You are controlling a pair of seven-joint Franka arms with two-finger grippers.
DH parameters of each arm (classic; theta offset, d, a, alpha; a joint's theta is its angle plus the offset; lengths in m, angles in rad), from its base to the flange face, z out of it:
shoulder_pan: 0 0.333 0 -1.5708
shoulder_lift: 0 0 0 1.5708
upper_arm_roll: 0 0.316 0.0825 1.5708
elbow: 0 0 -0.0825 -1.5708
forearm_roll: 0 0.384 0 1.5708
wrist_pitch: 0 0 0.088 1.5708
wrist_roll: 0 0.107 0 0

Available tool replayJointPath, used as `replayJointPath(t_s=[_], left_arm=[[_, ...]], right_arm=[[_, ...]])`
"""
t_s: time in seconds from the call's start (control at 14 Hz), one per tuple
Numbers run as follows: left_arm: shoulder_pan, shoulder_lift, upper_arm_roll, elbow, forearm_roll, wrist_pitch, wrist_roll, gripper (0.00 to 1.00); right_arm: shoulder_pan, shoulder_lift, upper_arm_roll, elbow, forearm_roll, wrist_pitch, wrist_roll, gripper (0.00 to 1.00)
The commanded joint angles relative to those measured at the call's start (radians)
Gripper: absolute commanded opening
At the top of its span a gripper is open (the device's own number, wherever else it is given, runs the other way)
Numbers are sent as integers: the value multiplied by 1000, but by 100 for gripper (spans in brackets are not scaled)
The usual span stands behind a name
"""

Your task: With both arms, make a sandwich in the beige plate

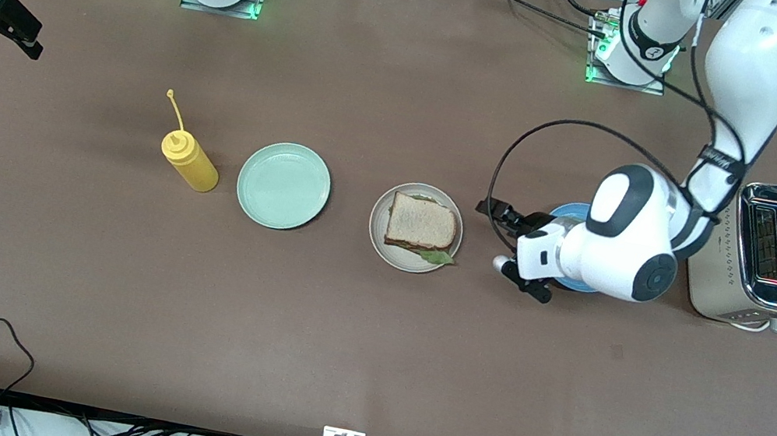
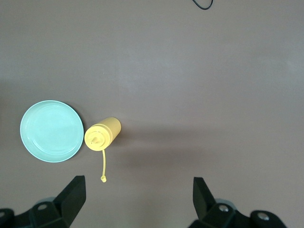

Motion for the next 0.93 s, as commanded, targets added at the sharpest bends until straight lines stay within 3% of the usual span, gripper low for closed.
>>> replayJointPath(t_s=[0.0, 0.36, 0.5, 0.72, 0.86], left_arm=[[-1, -53, -1, 85, 191, -151, -90, 100], [5, -53, 1, 301, 463, -479, -142, 100], [3, -56, 2, 371, 485, -576, -143, 100], [5, -140, 43, 388, 477, -555, -146, 100], [-15, -248, 170, 292, 393, -465, -153, 100]], right_arm=[[-9, -10, 11, 3, 8, -6, 5, 100], [-11, -9, 10, 2, 9, -6, 5, 100], [-11, -9, 10, 2, 8, -8, 4, 100], [-11, -6, 10, 0, 8, -9, 5, 100], [-11, -7, 10, 0, 8, -11, 4, 100]])
